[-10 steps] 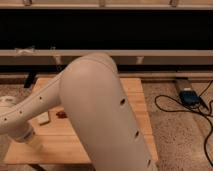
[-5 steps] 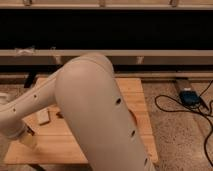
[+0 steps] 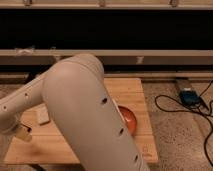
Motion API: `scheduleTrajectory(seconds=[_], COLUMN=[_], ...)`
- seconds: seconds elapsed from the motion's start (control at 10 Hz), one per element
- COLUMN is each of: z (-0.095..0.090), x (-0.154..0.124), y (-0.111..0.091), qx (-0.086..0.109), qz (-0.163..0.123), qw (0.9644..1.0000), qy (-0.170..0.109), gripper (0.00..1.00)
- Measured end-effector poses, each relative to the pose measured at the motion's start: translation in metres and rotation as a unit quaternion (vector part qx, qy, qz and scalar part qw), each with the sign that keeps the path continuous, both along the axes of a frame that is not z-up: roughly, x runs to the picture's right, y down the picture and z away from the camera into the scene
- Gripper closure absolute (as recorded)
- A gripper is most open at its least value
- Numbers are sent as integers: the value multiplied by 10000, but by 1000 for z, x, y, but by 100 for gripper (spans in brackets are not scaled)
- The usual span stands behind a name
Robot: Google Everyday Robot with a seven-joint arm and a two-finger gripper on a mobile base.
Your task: Knock the eraser over
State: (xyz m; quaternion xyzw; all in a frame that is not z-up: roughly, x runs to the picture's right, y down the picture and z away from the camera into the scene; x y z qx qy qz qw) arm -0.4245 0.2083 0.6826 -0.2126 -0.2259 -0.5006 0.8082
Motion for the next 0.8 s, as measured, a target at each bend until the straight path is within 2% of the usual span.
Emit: scheduleTrajectory(seconds=[0.4,0.8], z=[-12,-14], x=[-9,-10], y=[-19,-21], qx=[180,219], qz=[-132,-153], qw=[9997,9996], qy=[-115,-135], gripper=[20,20])
